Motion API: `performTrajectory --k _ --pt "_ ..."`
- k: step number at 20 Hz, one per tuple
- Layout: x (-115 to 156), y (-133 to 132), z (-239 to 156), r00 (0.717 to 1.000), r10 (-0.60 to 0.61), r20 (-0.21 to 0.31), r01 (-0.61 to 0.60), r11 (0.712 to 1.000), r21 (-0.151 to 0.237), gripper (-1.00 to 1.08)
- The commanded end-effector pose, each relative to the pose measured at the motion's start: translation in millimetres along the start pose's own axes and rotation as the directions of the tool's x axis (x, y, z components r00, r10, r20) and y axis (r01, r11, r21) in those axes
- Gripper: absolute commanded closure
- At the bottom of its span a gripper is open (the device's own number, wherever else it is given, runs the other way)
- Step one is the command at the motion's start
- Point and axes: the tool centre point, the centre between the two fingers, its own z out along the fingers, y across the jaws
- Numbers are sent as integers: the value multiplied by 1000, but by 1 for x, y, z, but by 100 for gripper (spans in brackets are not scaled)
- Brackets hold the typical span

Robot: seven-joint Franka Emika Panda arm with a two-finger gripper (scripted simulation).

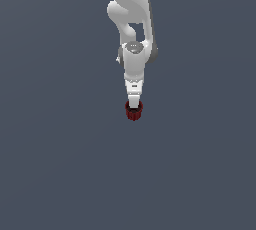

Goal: Pick up the object and move it to a goal position.

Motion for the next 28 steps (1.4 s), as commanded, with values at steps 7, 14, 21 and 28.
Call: performTrajectory --k 7,14,21,28 --pt "-11 6 -24 1000 1 0 -1 1000 -4 108" --pt "-30 14 -65 1000 0 -3 0 1000 -3 108" --pt "-54 24 -119 1000 -2 -7 2 1000 -5 108" --pt "-82 36 -181 1000 -2 -10 2 1000 -6 108"
